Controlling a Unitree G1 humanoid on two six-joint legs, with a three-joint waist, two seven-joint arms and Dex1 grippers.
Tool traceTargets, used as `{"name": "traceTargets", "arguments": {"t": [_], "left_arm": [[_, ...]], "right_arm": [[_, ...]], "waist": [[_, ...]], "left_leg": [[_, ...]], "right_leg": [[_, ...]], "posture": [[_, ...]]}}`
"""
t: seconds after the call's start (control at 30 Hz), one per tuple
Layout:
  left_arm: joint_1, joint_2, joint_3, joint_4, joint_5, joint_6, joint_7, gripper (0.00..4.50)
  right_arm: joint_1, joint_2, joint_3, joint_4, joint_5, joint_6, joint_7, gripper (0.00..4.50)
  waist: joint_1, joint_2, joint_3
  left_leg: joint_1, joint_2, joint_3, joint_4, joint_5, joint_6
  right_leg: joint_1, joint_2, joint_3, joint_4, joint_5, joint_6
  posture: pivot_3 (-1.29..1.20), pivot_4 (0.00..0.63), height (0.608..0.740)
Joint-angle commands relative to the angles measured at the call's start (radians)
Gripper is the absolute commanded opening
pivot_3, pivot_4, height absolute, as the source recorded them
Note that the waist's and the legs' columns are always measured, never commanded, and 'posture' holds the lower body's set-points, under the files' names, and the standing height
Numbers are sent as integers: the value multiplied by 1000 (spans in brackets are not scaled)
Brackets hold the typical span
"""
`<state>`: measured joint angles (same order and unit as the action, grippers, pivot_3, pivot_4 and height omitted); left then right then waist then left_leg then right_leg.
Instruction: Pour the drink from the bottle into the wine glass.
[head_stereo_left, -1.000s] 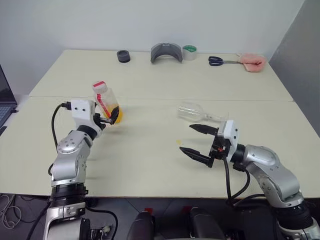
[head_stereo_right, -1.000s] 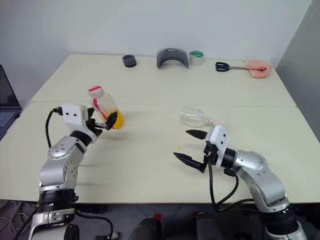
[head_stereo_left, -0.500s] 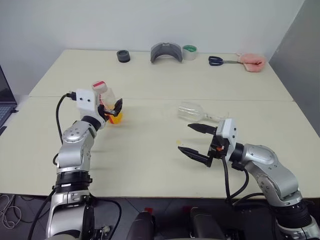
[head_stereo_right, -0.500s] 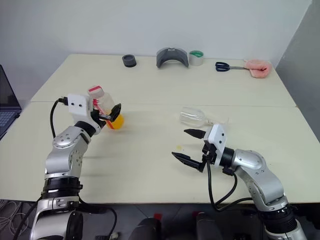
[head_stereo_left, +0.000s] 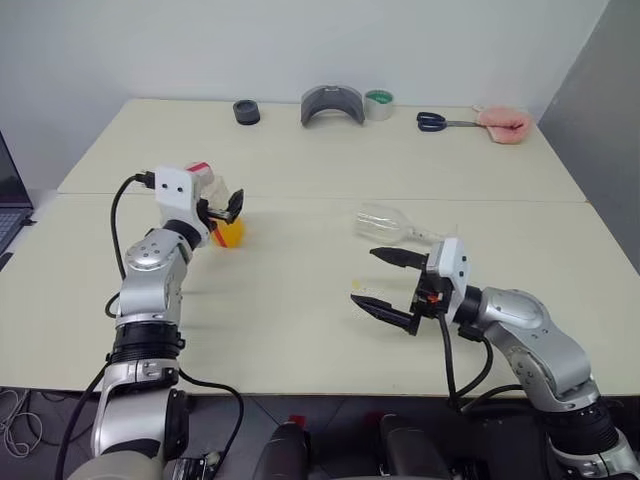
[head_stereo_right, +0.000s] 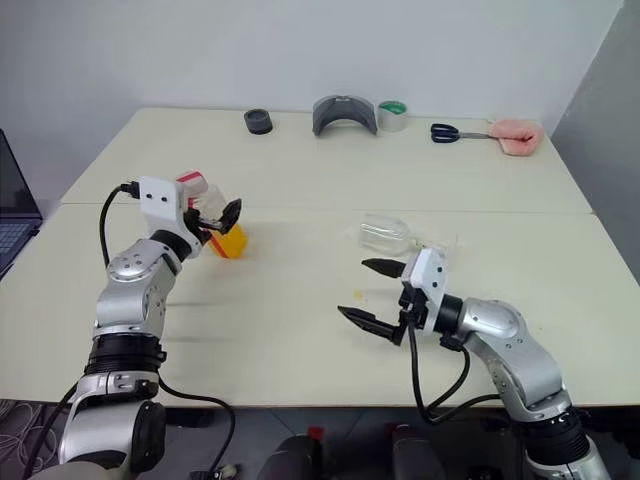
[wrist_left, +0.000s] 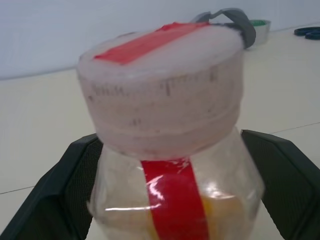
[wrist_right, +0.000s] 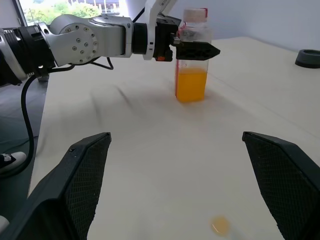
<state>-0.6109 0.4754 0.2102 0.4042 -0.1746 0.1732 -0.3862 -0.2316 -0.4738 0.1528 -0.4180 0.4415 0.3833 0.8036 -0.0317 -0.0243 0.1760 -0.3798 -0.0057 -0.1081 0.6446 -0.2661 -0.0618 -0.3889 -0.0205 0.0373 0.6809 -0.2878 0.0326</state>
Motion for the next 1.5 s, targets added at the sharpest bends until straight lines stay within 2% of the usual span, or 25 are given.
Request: {"name": "traceTargets", "arguments": {"t": [0.03, 0.37, 0.47, 0.67, 0.73, 1.03, 1.5], "left_arm": [[-29, 18, -1, -2, 7, -32, -13, 4493], [-26, 17, 0, 8, -1, -40, -28, 4493], [-24, 15, 2, 6, -3, -43, -28, 3907], [-22, 14, 4, 5, -4, -54, -24, 2053], [-22, 14, 6, 4, -4, -60, -21, 1804], [-3, 0, 8, -37, -22, -56, -25, 1797], [109, -66, -50, -278, -132, 5, -169, 1797]], "right_arm": [[-15, 1, -3, -27, -3, -12, -1, 4500], [-13, -2, -2, -27, -4, -11, 1, 4500], [-13, -3, -2, -28, -4, -11, 1, 4500], [-11, -3, -3, -31, -3, -9, 1, 4500], [-9, -2, -3, -32, -4, -9, 0, 4500], [-4, 0, 1, -37, -7, -9, -1, 4500], [2, -9, -25, -55, -5, -9, -5, 4500]], "waist": [[0, 0, 0], [0, 0, 0], [0, 0, 0], [0, 0, 0], [0, 0, 0], [0, 0, 0], [1, 0, 0]], "left_leg": [[0, 0, 0, 0, 0, 0], [0, 0, 0, 0, 0, 0], [0, 0, 0, 0, 0, 0], [0, 0, 0, 0, 0, 0], [0, 0, 0, 0, 0, 0], [0, 0, 0, 0, 0, 0], [-1, 0, 0, 0, 0, 0]], "right_leg": [[0, 0, 0, 0, 0, 0], [0, 0, 0, 0, 0, 0], [0, 0, 0, 0, 0, 0], [0, 0, 0, 0, 0, 0], [0, 0, 0, 0, 0, 0], [0, 0, 0, 0, 0, 0], [0, 0, 0, 0, 0, 0]], "posture": [[0, 150, 740], [0, 150, 740], [0, 150, 740], [0, 150, 740], [0, 150, 740], [0, 150, 740], [0, 150, 740]]}}
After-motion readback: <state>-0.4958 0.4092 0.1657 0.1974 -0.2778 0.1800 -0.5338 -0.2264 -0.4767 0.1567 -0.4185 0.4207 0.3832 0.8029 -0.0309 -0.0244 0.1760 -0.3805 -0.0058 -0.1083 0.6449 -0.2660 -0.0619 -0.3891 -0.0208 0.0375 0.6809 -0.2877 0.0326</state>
